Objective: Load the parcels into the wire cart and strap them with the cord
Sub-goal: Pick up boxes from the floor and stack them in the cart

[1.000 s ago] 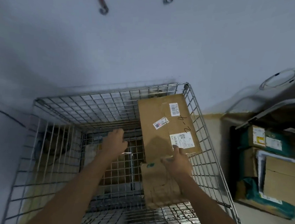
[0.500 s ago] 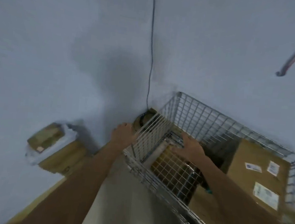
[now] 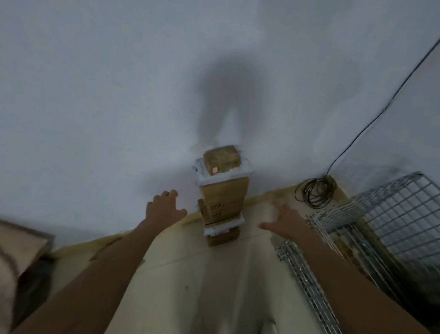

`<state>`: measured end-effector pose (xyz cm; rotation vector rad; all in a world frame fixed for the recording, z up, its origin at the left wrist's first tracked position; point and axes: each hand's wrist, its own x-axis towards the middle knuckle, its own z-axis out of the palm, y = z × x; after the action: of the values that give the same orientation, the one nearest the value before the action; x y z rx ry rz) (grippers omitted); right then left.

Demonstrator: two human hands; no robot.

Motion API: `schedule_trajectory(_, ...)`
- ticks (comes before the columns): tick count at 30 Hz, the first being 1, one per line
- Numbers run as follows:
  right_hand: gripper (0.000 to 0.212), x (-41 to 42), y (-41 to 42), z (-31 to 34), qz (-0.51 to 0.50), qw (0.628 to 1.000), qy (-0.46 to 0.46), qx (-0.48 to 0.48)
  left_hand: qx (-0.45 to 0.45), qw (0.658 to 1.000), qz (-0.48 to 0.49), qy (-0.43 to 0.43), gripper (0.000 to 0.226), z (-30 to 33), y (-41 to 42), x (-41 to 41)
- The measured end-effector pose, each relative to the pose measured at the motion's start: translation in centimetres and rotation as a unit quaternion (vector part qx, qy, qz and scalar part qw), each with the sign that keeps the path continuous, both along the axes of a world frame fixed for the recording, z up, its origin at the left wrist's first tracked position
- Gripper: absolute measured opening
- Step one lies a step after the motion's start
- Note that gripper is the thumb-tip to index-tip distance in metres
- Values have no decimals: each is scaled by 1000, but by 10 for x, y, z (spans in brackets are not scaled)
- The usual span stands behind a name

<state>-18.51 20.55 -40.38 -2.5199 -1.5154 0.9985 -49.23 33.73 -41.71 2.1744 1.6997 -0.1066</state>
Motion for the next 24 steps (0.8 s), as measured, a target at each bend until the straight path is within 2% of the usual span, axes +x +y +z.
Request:
schedule_trajectory(4,104,-5,29,3,15,1000,-4,-6,-20,999,17,-36,67,-13,8,-3)
schedule_trajectory(7,103,2,57,5,-9,998,54,28,-63,993,58,-86,69,-19,18,7)
schedule_trajectory(10,101,14,96,-2,-57,991,116,28,-119,979,96,-137,84,-26,28,25)
schedule_trajectory(12,100,24,124,-14,-87,984,154,28,-146,971,110,-155,92,-33,43,41)
schedule_trajectory(17,100,58,208,-56,-116,973,198,8,-151,956,168,-189,89,-57,106,83)
schedule_trajectory(20,103,74,255,-81,-115,970,216,-11,-163,944,206,-198,94,-76,144,106)
schedule_trajectory(22,109,78,283,-96,-115,966,230,-22,-175,932,244,-204,97,-94,165,116)
schedule_trajectory(24,129,81,307,-116,-133,960,244,-29,-196,910,296,-216,97,-112,181,124)
